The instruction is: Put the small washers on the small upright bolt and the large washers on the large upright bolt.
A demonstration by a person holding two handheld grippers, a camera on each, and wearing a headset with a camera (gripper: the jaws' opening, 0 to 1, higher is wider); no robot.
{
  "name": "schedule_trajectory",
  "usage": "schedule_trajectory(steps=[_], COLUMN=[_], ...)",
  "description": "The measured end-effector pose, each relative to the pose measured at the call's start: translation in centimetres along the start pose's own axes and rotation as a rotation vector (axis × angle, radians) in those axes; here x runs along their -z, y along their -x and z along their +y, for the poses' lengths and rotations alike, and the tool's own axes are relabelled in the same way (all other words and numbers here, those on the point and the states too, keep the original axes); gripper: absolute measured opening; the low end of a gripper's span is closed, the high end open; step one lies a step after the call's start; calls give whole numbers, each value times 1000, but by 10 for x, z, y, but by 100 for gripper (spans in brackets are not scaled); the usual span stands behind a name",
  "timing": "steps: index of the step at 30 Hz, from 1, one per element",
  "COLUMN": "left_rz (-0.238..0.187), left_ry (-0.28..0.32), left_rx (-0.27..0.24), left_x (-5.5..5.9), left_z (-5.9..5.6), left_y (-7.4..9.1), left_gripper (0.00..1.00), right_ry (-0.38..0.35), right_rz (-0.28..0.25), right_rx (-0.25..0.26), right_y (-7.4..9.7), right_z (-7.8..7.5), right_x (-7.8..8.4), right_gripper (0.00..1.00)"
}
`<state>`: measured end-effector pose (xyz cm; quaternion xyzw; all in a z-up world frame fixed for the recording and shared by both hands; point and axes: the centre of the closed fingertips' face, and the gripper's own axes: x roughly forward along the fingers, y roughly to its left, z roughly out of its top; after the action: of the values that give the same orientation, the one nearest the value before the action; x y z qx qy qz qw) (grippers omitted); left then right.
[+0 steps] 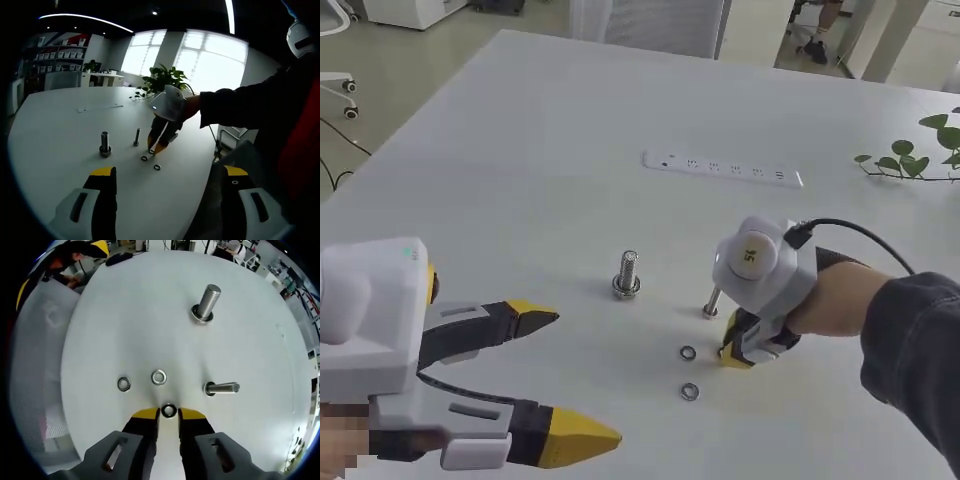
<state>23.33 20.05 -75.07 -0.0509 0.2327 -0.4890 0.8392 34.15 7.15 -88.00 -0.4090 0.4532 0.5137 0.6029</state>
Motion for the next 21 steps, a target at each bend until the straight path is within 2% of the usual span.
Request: schedule_trajectory(steps=[21], left_rz=[1], left_ry=[3], left_rx=[-3], left_x=[0], left_z=[1], left_y=[0], left_gripper=[86], right_ry=[10], right_rz=[6], right_rx=[-12], right_y=[2], right_z=[-1], right_x=[1], right_gripper=[14])
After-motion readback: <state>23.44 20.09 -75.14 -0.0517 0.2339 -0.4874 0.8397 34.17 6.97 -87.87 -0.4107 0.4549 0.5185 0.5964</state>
